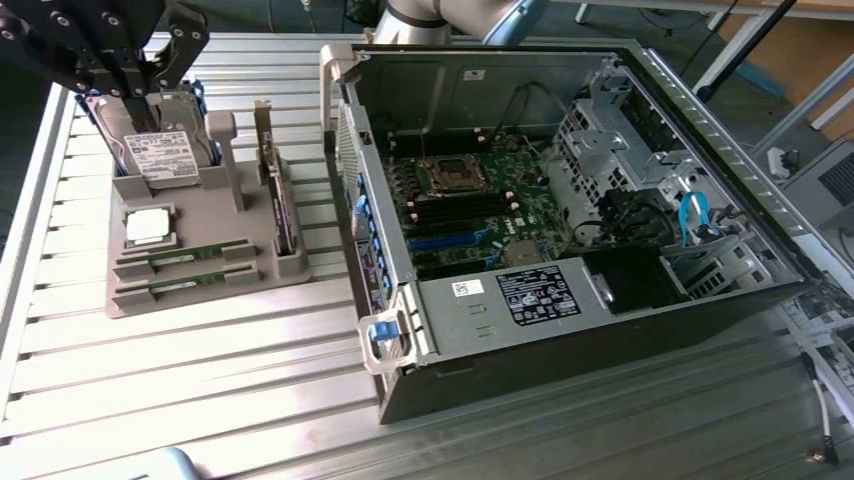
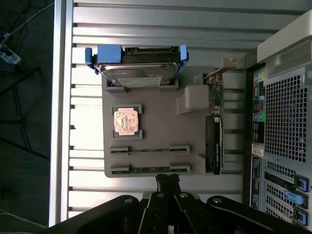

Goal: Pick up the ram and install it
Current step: 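Reach for the ram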

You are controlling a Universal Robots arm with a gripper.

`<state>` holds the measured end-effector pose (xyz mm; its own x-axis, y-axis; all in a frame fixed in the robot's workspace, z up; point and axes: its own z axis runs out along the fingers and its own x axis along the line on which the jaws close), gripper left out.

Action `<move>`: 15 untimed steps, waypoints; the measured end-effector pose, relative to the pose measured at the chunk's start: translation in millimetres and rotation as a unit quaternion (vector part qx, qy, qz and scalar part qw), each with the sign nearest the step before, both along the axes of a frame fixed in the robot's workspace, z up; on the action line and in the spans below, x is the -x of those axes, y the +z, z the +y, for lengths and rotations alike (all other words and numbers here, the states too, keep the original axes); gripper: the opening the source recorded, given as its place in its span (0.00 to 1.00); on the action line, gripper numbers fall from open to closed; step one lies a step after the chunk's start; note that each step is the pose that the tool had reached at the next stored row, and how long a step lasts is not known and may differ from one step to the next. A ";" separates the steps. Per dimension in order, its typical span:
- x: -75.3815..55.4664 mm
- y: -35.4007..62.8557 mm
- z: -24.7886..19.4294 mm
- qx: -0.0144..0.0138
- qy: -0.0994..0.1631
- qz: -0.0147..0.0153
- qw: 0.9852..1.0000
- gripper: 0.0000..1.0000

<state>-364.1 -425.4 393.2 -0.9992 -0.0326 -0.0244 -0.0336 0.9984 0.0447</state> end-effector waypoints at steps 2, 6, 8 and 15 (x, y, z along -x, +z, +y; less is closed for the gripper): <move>0.0 0.0 0.0 0.000 0.005 0.000 1.000 0.11; 0.0 0.0 0.0 0.000 0.007 0.000 1.000 0.11; 0.0 0.0 0.0 0.000 0.007 0.000 1.000 0.11; -0.1 -0.2 0.0 0.000 -0.023 0.000 1.000 0.11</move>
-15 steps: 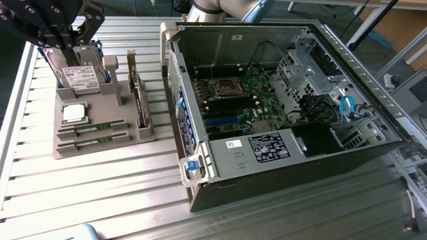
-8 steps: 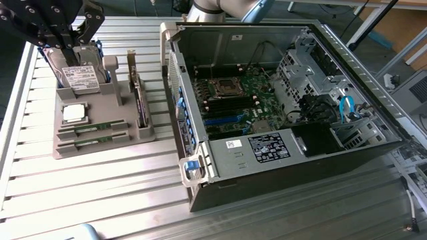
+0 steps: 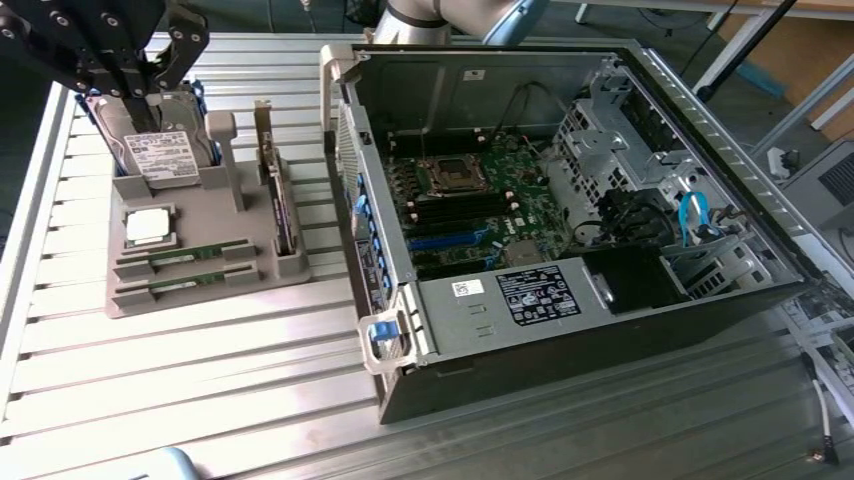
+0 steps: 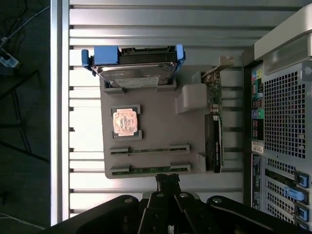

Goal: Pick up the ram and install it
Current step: 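Reach for the ram, then pick up the ram and move it above insertion slot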

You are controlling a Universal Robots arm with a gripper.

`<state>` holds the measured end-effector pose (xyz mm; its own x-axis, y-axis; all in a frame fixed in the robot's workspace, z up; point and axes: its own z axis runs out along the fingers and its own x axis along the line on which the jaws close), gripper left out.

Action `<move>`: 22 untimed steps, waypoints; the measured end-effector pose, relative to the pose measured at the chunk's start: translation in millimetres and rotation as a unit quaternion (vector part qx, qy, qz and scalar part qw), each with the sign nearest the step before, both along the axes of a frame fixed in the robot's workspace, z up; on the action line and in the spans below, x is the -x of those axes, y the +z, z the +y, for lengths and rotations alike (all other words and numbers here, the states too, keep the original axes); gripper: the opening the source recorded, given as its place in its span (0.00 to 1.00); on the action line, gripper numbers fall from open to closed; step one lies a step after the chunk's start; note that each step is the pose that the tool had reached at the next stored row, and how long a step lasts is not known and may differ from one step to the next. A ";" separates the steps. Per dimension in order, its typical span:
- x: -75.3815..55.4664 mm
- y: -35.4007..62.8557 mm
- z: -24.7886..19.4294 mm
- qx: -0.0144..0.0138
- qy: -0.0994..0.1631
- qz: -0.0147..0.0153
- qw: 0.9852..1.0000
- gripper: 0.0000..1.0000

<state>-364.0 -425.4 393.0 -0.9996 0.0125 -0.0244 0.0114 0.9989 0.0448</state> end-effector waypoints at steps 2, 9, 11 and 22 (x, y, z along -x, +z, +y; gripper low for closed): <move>0.0 0.0 0.0 0.000 0.000 0.000 1.000 0.11; 0.0 0.0 0.0 0.000 -0.005 0.000 1.000 0.11; 0.1 0.0 0.0 0.000 -0.005 0.000 1.000 0.11; 0.0 0.0 0.0 0.000 -0.005 0.000 1.000 0.11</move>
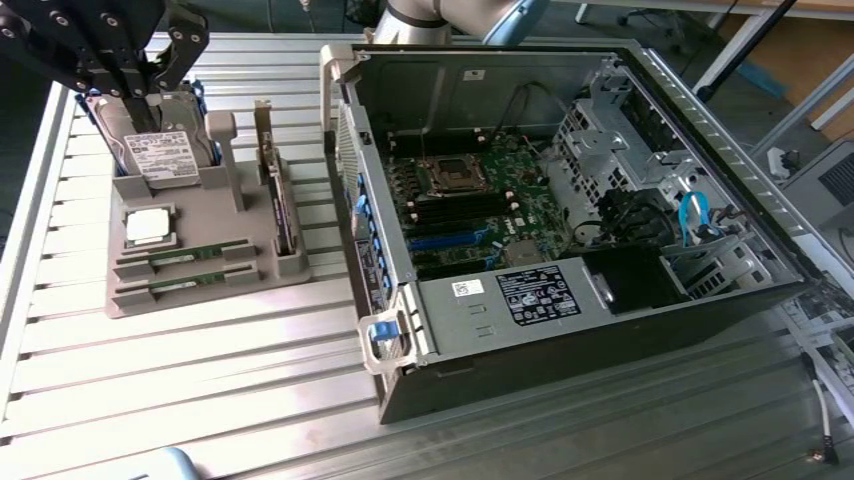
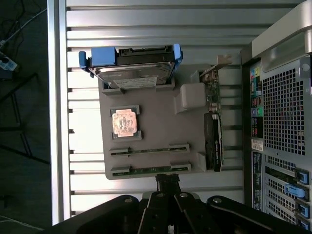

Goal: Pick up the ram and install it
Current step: 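Pick up the ram and move it above insertion slot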

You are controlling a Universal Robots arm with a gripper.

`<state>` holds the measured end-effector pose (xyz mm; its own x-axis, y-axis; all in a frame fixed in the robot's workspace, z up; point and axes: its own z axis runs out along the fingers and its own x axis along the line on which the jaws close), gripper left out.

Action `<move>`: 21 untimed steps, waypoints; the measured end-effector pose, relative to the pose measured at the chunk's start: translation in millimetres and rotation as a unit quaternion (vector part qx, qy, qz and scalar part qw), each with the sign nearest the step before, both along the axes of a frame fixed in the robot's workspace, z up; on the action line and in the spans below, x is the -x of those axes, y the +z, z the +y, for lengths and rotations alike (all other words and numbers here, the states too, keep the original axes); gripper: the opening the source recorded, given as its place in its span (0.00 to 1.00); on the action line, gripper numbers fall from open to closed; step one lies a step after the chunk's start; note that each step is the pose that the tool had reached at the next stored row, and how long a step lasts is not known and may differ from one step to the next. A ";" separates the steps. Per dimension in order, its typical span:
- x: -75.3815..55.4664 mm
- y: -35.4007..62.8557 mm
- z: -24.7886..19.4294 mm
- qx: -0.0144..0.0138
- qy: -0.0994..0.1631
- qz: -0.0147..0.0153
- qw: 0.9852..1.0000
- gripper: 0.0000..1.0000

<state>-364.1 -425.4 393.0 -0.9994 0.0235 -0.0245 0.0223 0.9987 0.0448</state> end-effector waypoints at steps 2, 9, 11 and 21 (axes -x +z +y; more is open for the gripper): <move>0.0 0.0 0.0 0.000 0.000 0.000 1.000 0.11; 0.1 0.1 0.0 0.000 0.015 0.000 1.000 0.11; 0.0 0.0 0.0 0.000 0.023 0.000 1.000 0.11; 0.0 0.0 -0.1 0.000 0.093 0.000 0.996 0.11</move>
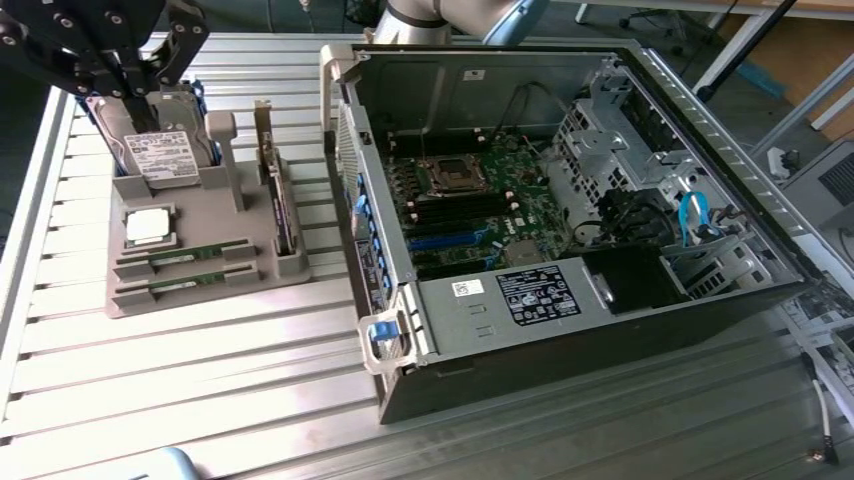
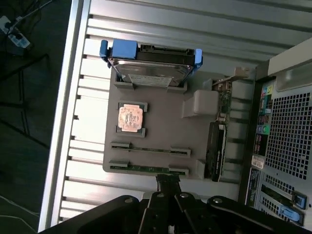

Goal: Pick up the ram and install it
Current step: 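Pick up the ram and move it above insertion slot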

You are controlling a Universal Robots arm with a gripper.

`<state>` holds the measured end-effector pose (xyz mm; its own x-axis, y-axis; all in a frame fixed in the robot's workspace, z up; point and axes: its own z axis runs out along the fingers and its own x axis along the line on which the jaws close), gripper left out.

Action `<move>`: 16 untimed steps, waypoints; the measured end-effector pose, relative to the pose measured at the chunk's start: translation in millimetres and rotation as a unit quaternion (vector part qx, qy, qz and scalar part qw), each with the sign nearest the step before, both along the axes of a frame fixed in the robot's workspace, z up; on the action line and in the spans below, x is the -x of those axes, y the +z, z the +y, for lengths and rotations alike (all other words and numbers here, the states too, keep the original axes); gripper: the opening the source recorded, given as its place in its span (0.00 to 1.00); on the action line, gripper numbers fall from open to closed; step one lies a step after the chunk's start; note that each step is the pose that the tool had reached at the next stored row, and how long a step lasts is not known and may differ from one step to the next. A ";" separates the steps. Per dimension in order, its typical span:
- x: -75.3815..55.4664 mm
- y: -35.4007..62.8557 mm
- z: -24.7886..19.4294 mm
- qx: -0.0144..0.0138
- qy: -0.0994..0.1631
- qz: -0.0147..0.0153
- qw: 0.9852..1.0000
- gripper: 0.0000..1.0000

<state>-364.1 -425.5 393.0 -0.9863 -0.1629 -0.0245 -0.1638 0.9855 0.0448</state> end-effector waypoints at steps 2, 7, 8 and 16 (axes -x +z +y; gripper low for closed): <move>0.0 0.0 0.0 0.000 0.014 0.000 1.000 0.11; 0.0 0.0 0.0 0.001 0.049 0.000 0.999 0.11; 0.0 0.0 0.0 0.001 0.056 0.000 0.998 0.11; 0.0 0.0 0.0 0.002 0.113 0.000 0.994 0.11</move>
